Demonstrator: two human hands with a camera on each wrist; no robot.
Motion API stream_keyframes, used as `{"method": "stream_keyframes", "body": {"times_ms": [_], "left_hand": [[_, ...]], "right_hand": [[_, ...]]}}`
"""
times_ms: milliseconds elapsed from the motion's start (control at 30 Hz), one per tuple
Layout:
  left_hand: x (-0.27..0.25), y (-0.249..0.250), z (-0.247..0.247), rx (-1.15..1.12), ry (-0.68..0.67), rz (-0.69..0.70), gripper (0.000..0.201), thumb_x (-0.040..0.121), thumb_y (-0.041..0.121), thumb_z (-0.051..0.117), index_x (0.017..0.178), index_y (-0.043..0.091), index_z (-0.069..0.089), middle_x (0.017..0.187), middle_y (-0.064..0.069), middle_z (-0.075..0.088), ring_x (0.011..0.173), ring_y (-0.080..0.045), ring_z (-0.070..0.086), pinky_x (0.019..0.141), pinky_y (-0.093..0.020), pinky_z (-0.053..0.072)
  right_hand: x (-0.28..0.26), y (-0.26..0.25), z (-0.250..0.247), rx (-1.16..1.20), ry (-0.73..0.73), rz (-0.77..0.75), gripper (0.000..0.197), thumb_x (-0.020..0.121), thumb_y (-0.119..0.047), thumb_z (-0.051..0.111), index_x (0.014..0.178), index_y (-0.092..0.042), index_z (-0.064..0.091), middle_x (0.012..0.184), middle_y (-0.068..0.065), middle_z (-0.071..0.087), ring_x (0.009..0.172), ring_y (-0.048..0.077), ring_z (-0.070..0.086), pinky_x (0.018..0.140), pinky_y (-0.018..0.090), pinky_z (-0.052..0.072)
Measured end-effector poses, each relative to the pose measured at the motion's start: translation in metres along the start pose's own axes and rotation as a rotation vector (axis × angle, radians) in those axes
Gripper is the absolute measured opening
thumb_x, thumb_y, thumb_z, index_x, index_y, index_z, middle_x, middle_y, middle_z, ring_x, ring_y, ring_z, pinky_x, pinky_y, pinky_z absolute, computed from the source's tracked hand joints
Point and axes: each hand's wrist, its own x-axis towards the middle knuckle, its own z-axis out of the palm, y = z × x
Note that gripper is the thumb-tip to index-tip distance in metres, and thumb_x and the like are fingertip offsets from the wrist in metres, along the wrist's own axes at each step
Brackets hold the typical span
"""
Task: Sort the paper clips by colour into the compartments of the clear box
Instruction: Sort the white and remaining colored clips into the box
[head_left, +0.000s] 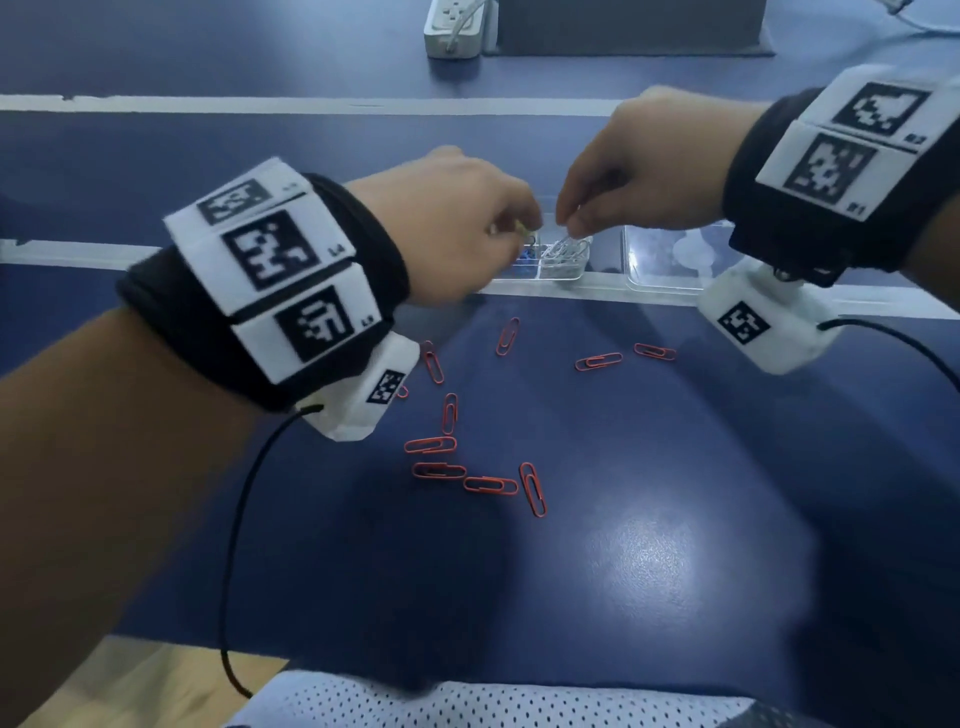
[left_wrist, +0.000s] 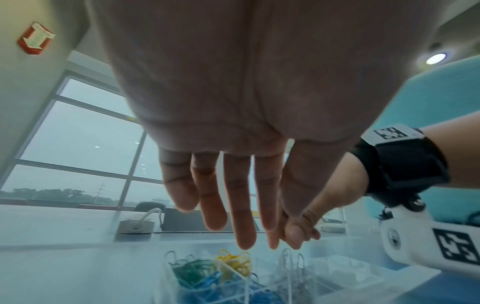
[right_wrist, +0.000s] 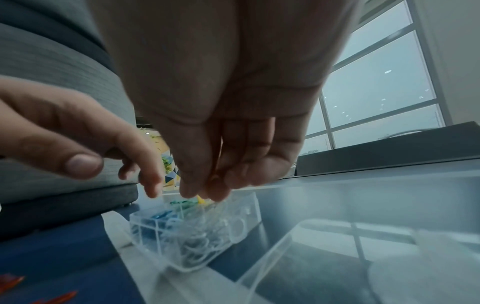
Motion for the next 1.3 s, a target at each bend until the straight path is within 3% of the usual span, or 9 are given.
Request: {"method": "stream_keyframes", "body": {"times_ms": [200,467,667,833,933,1100,1167,1233,1300], "left_hand": [[-0.041,-0.027,-0.008,-0.166,0.005,-0.128,0.019,0.088,0.029,0.053,0.103,0.030,0.065,0.086,0.011,0.063,0.084,-0.017,0.058,0.086,-0.027,0.043],[-0.082,-0.057,0.012,-0.124,-0.123,-0.275,0.017,0.076,0.023,0.071,0.091,0.027,0.065,0.081,0.019,0.063,0.084,-0.006,0.063,0.083,-0.024,0.047],[-0.081,-0.054,0.013,0.002,-0.191,-0.230,0.031,0.058,0.047,0.078,0.084,0.034,0.066,0.079,0.011,0.062,0.082,-0.015,0.057,0.077,-0.039,0.052],[-0.080,-0.058,0.011,0.041,-0.225,-0.198,0.036,0.052,0.045,0.084,0.084,0.036,0.070,0.094,0.012,0.063,0.089,-0.014,0.057,0.080,-0.035,0.049],[-0.083,-0.060,0.015,0.047,-0.200,-0.162,0.030,0.053,0.040,0.084,0.080,0.033,0.073,0.096,0.012,0.063,0.091,-0.015,0.058,0.079,-0.038,0.048],[-0.084,-0.066,0.020,0.017,-0.143,-0.178,0.019,0.056,0.033,0.084,0.072,0.027,0.076,0.075,0.021,0.055,0.074,-0.007,0.054,0.068,-0.026,0.044],[-0.085,-0.068,0.021,-0.007,-0.128,-0.166,0.018,0.057,0.033,0.084,0.073,0.028,0.076,0.078,0.024,0.056,0.082,-0.011,0.056,0.073,-0.027,0.044],[-0.086,-0.071,0.021,-0.015,-0.119,-0.156,0.015,0.059,0.033,0.083,0.072,0.029,0.076,0.086,0.020,0.061,0.087,-0.011,0.057,0.077,-0.028,0.043],[-0.087,-0.072,0.023,-0.009,-0.120,-0.131,0.012,0.061,0.035,0.081,0.070,0.032,0.075,0.096,0.016,0.064,0.090,-0.010,0.058,0.081,-0.032,0.045]], "right_hand": [[-0.005,-0.007,0.007,0.004,-0.013,-0.044,0.009,0.081,-0.028,0.065,0.087,-0.027,0.072,0.076,-0.010,0.065,0.076,0.019,0.056,0.074,0.025,0.039],[0.004,-0.016,0.015,-0.069,0.062,-0.042,0.010,0.082,-0.017,0.065,0.088,-0.018,0.072,0.078,0.001,0.064,0.071,0.023,0.051,0.072,0.027,0.039],[0.000,-0.047,0.009,-0.064,0.162,-0.031,0.015,0.084,-0.019,0.058,0.094,-0.022,0.069,0.091,0.005,0.070,0.076,0.024,0.050,0.071,0.029,0.040],[-0.006,-0.109,0.020,-0.022,-0.049,-0.175,0.024,0.072,-0.030,0.049,0.086,-0.031,0.068,0.085,0.008,0.066,0.079,0.034,0.061,0.075,0.040,0.053],[-0.005,-0.139,0.029,-0.078,-0.114,-0.194,0.019,0.079,-0.040,0.058,0.090,-0.026,0.066,0.064,0.000,0.043,0.069,0.028,0.050,0.064,0.029,0.039],[0.002,-0.160,0.034,-0.077,-0.098,-0.129,0.045,0.071,-0.050,0.070,0.056,-0.024,0.036,0.060,-0.006,0.033,0.048,0.013,0.030,0.046,0.023,0.023],[0.005,-0.159,0.036,-0.099,-0.108,-0.135,0.034,0.071,-0.042,0.073,0.062,-0.025,0.045,0.061,-0.006,0.032,0.051,0.017,0.034,0.049,0.025,0.028],[0.007,-0.157,0.039,-0.112,-0.129,-0.153,0.019,0.074,-0.039,0.072,0.085,-0.029,0.061,0.063,-0.006,0.031,0.063,0.023,0.041,0.059,0.030,0.036],[0.007,-0.155,0.041,-0.109,-0.167,-0.172,0.027,0.076,-0.040,0.069,0.100,-0.029,0.065,0.069,-0.004,0.040,0.073,0.025,0.046,0.064,0.030,0.037]]}}
